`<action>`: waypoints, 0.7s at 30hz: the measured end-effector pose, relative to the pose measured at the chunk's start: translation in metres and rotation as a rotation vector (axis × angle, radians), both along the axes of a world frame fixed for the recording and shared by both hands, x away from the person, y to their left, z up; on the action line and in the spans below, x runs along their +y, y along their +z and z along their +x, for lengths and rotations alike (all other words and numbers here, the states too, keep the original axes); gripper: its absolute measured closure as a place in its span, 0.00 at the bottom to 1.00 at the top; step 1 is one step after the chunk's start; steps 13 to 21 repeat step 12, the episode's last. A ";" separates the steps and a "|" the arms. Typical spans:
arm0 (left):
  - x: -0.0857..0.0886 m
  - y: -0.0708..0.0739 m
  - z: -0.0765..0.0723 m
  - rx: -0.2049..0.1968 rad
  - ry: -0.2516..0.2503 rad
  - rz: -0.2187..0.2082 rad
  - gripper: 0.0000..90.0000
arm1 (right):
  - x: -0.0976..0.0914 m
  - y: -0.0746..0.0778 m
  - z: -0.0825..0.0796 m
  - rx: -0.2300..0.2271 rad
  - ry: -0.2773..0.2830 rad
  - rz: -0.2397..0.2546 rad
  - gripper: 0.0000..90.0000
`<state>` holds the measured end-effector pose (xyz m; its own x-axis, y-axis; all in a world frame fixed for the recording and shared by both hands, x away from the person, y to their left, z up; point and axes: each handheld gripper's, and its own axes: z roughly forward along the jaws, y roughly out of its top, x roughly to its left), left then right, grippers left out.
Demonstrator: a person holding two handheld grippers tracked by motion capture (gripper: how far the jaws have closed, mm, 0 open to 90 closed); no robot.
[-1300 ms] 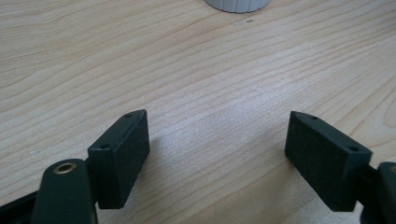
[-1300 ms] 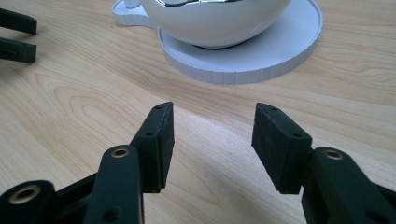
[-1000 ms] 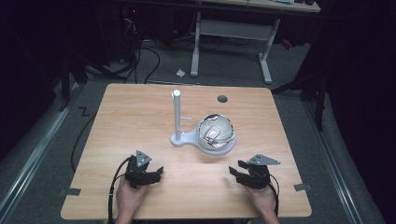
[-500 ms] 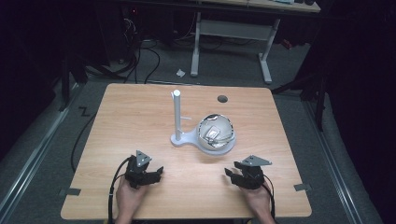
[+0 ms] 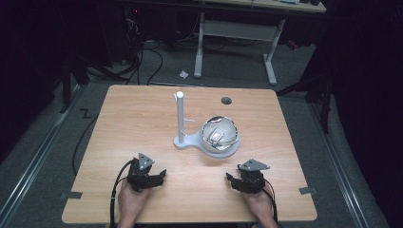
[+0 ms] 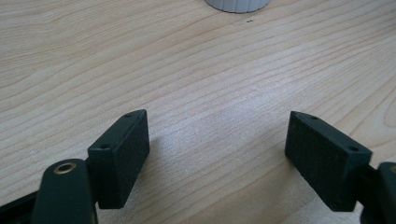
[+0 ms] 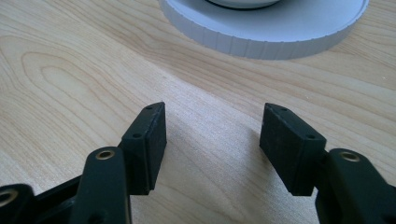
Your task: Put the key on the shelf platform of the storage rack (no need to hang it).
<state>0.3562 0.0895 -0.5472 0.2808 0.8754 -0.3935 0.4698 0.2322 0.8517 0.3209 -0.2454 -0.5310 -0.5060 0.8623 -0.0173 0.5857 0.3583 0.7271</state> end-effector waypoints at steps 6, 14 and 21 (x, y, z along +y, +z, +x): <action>0.000 0.000 0.000 0.000 0.000 0.000 0.25 | 0.000 0.000 0.000 -0.001 0.001 -0.002 0.44; 0.000 0.000 0.000 0.000 0.000 0.000 0.25 | 0.000 0.000 0.000 0.000 0.000 0.000 0.44; 0.000 0.000 0.000 0.000 0.000 0.000 0.25 | 0.000 0.000 0.000 0.000 0.000 0.000 0.44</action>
